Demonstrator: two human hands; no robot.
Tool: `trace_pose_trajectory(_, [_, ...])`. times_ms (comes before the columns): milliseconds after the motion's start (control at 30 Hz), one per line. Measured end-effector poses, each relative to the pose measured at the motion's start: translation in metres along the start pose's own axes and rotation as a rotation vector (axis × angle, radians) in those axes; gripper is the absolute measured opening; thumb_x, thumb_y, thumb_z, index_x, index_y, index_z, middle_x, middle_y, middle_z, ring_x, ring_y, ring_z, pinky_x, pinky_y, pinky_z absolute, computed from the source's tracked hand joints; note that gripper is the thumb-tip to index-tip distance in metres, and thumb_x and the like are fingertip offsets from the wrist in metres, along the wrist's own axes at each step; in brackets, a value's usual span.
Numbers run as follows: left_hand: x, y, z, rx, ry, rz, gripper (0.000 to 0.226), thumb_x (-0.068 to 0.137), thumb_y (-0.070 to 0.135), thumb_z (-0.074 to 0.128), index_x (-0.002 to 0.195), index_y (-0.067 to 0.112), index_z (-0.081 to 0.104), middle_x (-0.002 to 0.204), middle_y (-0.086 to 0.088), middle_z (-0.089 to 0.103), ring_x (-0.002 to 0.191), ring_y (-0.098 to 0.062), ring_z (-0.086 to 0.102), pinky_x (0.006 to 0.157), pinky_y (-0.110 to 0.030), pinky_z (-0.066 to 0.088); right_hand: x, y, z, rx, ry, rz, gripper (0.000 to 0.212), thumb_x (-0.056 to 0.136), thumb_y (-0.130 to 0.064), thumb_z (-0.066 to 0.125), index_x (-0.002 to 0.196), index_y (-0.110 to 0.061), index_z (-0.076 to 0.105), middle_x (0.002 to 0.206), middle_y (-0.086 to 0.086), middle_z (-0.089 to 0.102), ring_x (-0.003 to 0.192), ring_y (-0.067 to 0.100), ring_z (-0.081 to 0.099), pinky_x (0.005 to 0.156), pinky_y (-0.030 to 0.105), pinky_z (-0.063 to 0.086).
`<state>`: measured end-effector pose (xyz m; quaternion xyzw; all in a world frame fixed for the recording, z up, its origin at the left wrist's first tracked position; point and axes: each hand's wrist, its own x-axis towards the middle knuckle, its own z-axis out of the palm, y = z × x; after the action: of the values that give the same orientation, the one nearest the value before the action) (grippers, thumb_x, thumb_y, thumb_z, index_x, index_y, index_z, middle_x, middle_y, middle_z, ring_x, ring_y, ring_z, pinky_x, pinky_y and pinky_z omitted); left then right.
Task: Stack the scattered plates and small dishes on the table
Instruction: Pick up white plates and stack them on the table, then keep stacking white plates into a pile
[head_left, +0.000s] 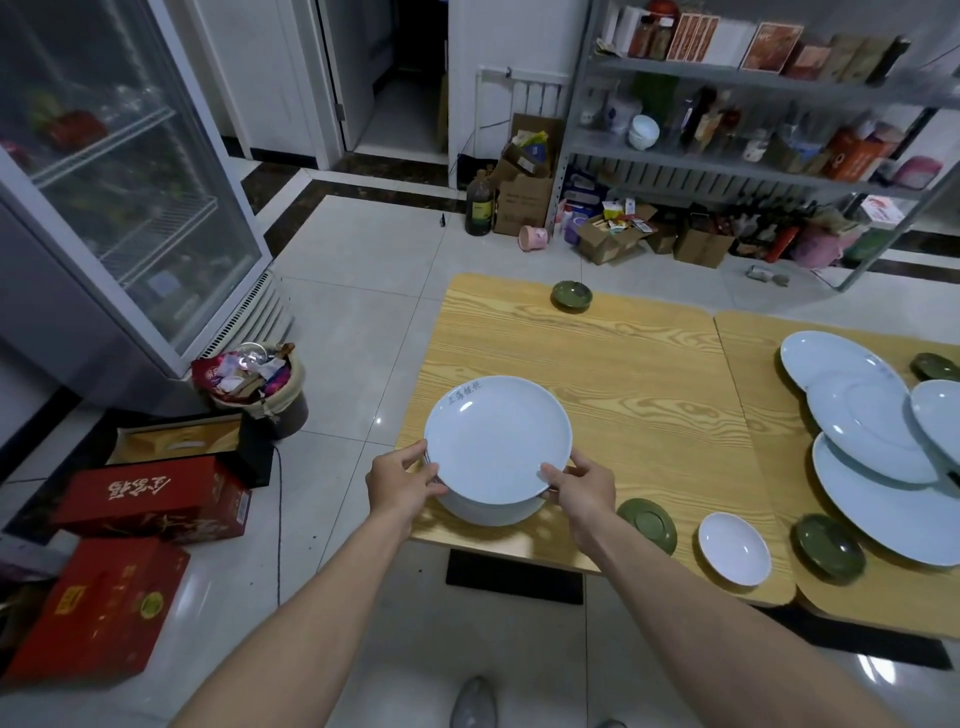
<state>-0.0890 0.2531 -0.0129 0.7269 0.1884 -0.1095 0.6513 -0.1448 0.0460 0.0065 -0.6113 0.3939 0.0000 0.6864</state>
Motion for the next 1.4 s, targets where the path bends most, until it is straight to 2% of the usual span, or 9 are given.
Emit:
trace_pose_trajectory(267, [-0.001, 0.001, 0.0, 0.046, 0.012, -0.003, 0.047, 0.087, -0.008, 0.066, 0.132, 0.005, 0.06, 0.14, -0.008, 0.055, 0.058, -0.008, 0.071, 0.074, -0.035, 0.062, 0.007, 0.008, -0.002, -0.143, 0.024, -0.008, 0.062, 0.081, 0.0, 0.077, 0.138, -0.016, 0.057, 0.093, 0.013, 0.066, 0.094, 0.033, 0.07, 0.097, 0.043, 0.054])
trace_pose_trajectory(433, [-0.004, 0.004, -0.001, 0.089, 0.008, 0.004, 0.047, 0.087, -0.005, 0.067, 0.132, 0.008, 0.06, 0.142, -0.008, 0.054, 0.062, -0.021, 0.073, 0.078, -0.038, 0.061, 0.007, 0.005, -0.004, -0.174, -0.012, -0.013, 0.059, 0.083, -0.001, 0.075, 0.137, -0.015, 0.057, 0.089, 0.011, 0.059, 0.098, 0.035, 0.069, 0.099, 0.043, 0.053])
trace_pose_trajectory(567, [-0.006, 0.01, -0.003, 0.125, -0.012, 0.015, 0.045, 0.088, -0.002, 0.067, 0.132, 0.009, 0.061, 0.139, -0.004, 0.056, 0.064, -0.021, 0.074, 0.073, -0.03, 0.061, 0.006, 0.001, -0.008, -0.261, -0.058, -0.023, 0.046, 0.089, -0.008, 0.071, 0.134, -0.014, 0.061, 0.088, 0.01, 0.06, 0.082, 0.027, 0.067, 0.087, 0.039, 0.056])
trace_pose_trajectory(667, [-0.013, 0.017, -0.003, 0.286, 0.064, 0.115, 0.034, 0.092, 0.007, 0.063, 0.126, 0.01, 0.066, 0.132, -0.005, 0.063, 0.087, -0.022, 0.073, 0.082, -0.027, 0.056, 0.002, -0.003, -0.014, -0.436, -0.045, -0.091, 0.052, 0.091, -0.019, 0.07, 0.14, -0.011, 0.054, 0.097, 0.006, 0.065, 0.088, 0.022, 0.063, 0.083, 0.038, 0.053])
trace_pose_trajectory(767, [-0.02, 0.029, 0.002, 0.642, 0.093, 0.326, 0.034, 0.096, 0.02, 0.055, 0.128, 0.017, 0.065, 0.13, -0.005, 0.064, 0.12, -0.024, 0.056, 0.095, -0.032, 0.045, -0.006, -0.017, -0.021, -0.883, -0.032, -0.328, 0.056, 0.096, -0.034, 0.061, 0.146, -0.012, 0.046, 0.121, 0.008, 0.063, 0.112, 0.026, 0.058, 0.091, 0.036, 0.047])
trace_pose_trajectory(867, [-0.022, 0.04, 0.019, 0.993, -0.1, 0.487, 0.047, 0.098, 0.036, 0.05, 0.143, 0.021, 0.049, 0.15, -0.004, 0.044, 0.14, -0.024, 0.032, 0.108, -0.038, 0.034, -0.011, -0.03, -0.03, -1.451, -0.101, -0.539, 0.066, 0.098, -0.052, 0.046, 0.154, -0.02, 0.028, 0.151, 0.01, 0.04, 0.138, 0.029, 0.039, 0.11, 0.046, 0.032])
trace_pose_trajectory(933, [-0.023, 0.044, 0.034, 1.244, -0.201, 0.51, 0.061, 0.098, 0.049, 0.042, 0.154, 0.028, 0.027, 0.164, -0.002, 0.014, 0.149, -0.031, 0.007, 0.116, -0.046, 0.019, -0.011, -0.038, -0.037, -1.636, -0.15, -0.518, 0.076, 0.097, -0.062, 0.038, 0.158, -0.023, 0.014, 0.163, 0.012, 0.017, 0.149, 0.03, 0.017, 0.117, 0.057, 0.012])
trace_pose_trajectory(1033, [-0.031, 0.048, 0.058, 1.386, -0.282, 0.546, 0.068, 0.098, 0.057, 0.034, 0.157, 0.033, 0.008, 0.164, -0.003, -0.013, 0.148, -0.038, -0.015, 0.116, -0.059, 0.005, -0.011, -0.048, -0.052, -1.771, -0.15, -0.496, 0.087, 0.093, -0.072, 0.03, 0.159, -0.024, -0.001, 0.166, 0.012, -0.005, 0.152, 0.034, -0.001, 0.114, 0.067, 0.004])
trace_pose_trajectory(1400, [-0.082, 0.085, 0.153, 1.372, -0.305, 0.685, 0.07, 0.099, 0.055, 0.037, 0.157, 0.033, 0.004, 0.164, -0.002, -0.015, 0.15, -0.034, -0.016, 0.119, -0.056, 0.001, -0.015, -0.084, -0.146, -1.771, 0.106, -0.582, 0.086, 0.092, -0.076, 0.02, 0.158, -0.027, -0.004, 0.166, 0.012, 0.003, 0.151, 0.035, 0.008, 0.116, 0.062, 0.011])
